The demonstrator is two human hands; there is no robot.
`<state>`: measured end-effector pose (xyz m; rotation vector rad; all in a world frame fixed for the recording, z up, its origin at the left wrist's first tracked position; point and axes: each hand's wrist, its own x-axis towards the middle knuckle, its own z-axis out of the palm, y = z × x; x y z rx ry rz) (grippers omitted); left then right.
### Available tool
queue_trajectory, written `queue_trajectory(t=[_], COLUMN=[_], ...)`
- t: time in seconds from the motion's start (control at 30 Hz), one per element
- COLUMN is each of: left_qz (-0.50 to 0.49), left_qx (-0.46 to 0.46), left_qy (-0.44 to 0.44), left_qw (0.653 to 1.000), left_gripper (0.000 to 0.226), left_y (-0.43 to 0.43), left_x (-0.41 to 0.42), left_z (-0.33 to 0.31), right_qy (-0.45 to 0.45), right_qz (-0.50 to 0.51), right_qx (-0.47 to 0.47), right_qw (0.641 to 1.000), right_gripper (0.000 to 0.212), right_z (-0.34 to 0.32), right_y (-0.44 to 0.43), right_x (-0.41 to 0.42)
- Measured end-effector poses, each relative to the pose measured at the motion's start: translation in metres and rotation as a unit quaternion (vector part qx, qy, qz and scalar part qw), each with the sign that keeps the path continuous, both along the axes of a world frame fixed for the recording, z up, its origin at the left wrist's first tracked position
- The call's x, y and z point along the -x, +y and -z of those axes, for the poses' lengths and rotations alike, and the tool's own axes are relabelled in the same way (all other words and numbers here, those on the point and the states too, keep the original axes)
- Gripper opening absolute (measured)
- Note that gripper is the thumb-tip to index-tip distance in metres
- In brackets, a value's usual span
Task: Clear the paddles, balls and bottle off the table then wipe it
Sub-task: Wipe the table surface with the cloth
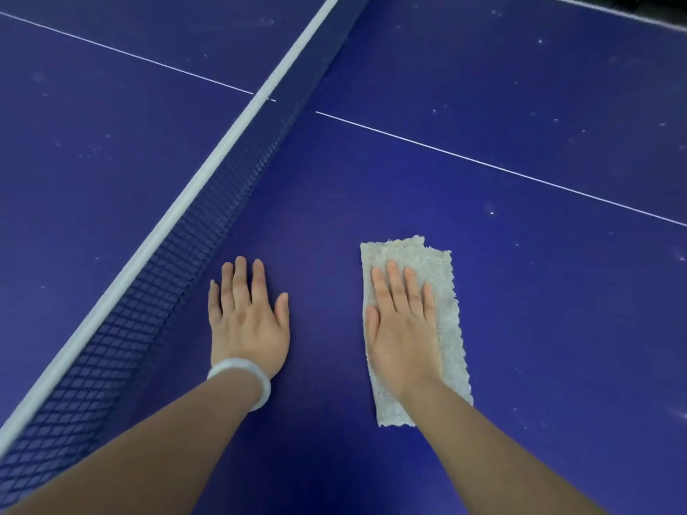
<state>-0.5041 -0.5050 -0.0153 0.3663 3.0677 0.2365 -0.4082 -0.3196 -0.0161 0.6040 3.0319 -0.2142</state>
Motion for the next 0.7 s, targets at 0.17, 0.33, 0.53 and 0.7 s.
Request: queue_trajectory(t=[0.17, 0.33, 0.53, 0.7], left_qz=[-0.001, 0.108, 0.049, 0.049], left_qx=[-0.013, -0.036, 0.018, 0.022], left_qy=[-0.013, -0.019, -0.006, -0.002], left_qw=[1.000, 0.993, 0.999, 0.999], left_gripper=[0.066, 0.064, 0.073, 0.074], left_y=[0.002, 0.038, 0.069, 0.071], left_x=[-0.002, -0.045, -0.075, -0.077], left_z=[-0.002, -0.008, 0.003, 0.002], right_qy=[-0.013, 0.000, 0.009, -0.007], right_qz=[0.013, 0.005, 0.053, 0.077], right_qx=[-0.004, 0.007, -0.013, -0.016], right_qw=[1.000, 1.000, 0.998, 0.997], right_gripper=[0.057, 0.057, 0.056, 0.056], right_z=[0.000, -0.001, 0.001, -0.002], right_y=[0.001, 0.002, 0.032, 0.073], right_x=[0.002, -0.003, -0.076, -0.098])
